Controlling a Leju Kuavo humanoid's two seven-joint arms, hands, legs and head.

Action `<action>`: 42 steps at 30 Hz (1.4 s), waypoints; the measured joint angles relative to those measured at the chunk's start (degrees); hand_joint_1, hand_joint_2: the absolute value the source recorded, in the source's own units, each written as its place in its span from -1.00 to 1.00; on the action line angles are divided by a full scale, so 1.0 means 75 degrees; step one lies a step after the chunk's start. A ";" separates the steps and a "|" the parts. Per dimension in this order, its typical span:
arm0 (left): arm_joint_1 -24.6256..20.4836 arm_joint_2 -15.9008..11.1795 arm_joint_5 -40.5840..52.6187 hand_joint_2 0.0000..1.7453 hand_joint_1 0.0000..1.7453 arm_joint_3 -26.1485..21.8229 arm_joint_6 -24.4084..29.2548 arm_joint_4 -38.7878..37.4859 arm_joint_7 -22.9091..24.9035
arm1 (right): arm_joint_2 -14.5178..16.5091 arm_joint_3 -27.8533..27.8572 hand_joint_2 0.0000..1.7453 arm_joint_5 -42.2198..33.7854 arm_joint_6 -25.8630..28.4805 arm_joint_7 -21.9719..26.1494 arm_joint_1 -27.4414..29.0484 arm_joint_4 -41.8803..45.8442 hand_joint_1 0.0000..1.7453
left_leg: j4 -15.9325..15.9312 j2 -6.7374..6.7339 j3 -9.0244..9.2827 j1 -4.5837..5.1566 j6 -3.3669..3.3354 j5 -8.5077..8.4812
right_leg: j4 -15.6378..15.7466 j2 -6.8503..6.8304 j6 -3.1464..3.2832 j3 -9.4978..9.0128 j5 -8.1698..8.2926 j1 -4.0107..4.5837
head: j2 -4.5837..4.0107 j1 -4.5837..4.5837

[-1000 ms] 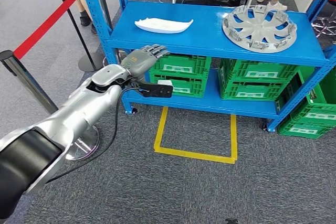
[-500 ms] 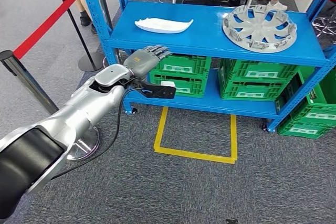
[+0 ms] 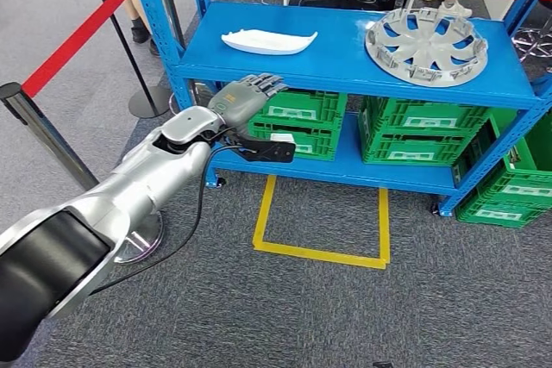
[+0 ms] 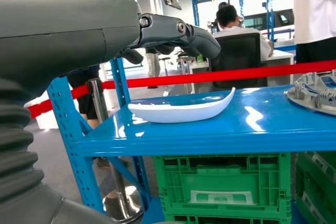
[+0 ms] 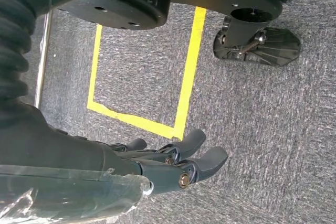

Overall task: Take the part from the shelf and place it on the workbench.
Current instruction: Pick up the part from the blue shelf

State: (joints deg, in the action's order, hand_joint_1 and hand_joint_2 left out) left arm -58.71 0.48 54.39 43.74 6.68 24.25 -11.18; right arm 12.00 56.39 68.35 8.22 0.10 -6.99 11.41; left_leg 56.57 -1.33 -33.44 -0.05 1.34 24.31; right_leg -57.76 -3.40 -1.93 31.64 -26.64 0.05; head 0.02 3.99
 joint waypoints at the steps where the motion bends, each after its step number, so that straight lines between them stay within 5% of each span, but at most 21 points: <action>1: 0.0000 0.0007 -0.0007 -1.00 -1.00 0.0000 0.0004 -0.0004 0.0020 | -0.0001 0.0000 1.00 0.0000 0.0000 -0.0001 0.0000 0.0000 -1.00 | 0.0000 0.0000 0.0000 0.0000 0.0000 0.0000 | 0.0000 0.0000 0.0000 0.0000 0.0000 0.0000 | 0.0000 0.0000; 42: -0.0047 0.0013 0.0042 -1.00 -1.00 -0.0039 0.0146 -0.0144 0.0211 | -0.0003 0.0000 1.00 -0.0002 0.0019 -0.0045 0.0013 0.0000 -1.00 | 0.0000 0.0000 0.0001 0.0000 0.0000 0.0000 | 0.0000 0.0000 0.0000 -0.0001 0.0000 0.0000 | 0.0000 0.0001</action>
State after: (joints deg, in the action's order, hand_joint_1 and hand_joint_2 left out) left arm -59.06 0.58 54.70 43.45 7.78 23.16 -9.60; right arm 11.98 56.39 68.33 8.36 -0.24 -6.89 11.41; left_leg 56.57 -1.33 -33.44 -0.04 1.34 24.30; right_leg -57.76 -3.40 -1.93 31.63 -26.64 0.05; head 0.02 4.00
